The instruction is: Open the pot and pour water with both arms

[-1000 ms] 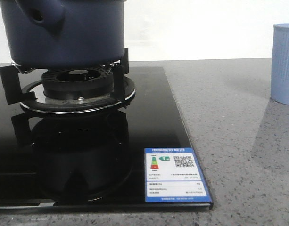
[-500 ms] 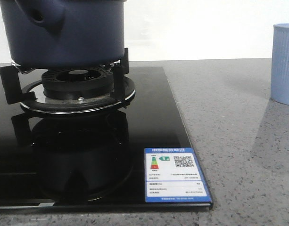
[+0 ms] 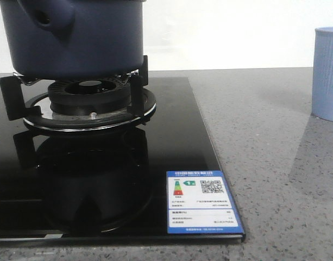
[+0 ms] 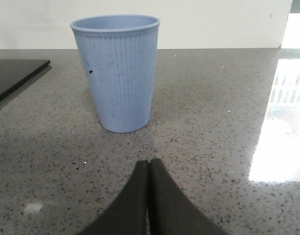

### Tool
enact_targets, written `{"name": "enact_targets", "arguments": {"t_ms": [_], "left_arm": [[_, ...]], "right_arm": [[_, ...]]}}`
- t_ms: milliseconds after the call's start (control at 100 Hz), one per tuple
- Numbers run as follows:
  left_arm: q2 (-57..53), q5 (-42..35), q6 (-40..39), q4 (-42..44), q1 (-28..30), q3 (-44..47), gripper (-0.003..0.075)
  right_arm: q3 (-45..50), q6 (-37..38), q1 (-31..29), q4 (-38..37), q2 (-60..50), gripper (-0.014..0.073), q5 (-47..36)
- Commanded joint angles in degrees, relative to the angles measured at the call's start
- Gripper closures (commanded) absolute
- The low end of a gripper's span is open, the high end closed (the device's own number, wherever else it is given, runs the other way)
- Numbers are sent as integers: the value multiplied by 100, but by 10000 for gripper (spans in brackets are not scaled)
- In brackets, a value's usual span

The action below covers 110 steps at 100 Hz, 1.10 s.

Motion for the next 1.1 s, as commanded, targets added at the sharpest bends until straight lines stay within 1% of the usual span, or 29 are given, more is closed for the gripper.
{"name": "enact_targets", "arguments": {"t_ms": [0, 100, 260, 480, 650, 740, 810, 920, 990, 1090], "left_arm": [[-145, -424, -30, -42, 6, 91, 736], [-145, -424, -30, -46, 6, 91, 736], [-145, -424, -30, -288, 6, 91, 736], [-145, -424, -30, -1327, 6, 91, 736], [-145, -449, -30, -2070, 6, 91, 736], [-145, -570, -30, -2742, 6, 79, 736], [-145, -688, -30, -3215, 6, 22, 736], [-145, -718, -20, -3206, 6, -188, 736], [-141, -613, -7, -2893, 6, -431, 736], [18, -79, 1, -2094, 6, -984, 736]], "right_arm": [[96, -56, -48, -48, -143, 662, -524], [96, -56, -48, 22, -143, 662, -524], [96, -56, -48, 721, -143, 662, -611], [96, -56, -48, 1817, -143, 662, -656], [96, -56, -48, 3220, -143, 662, -590], [75, -56, -48, 3657, -143, 662, -600], [-30, -56, -48, 3682, -143, 662, -480], [-343, -103, -48, 3560, -133, 650, -272], [-630, -134, -48, 3211, -109, 650, -39], [-1085, -134, -48, 2674, 73, 650, 326]]}}
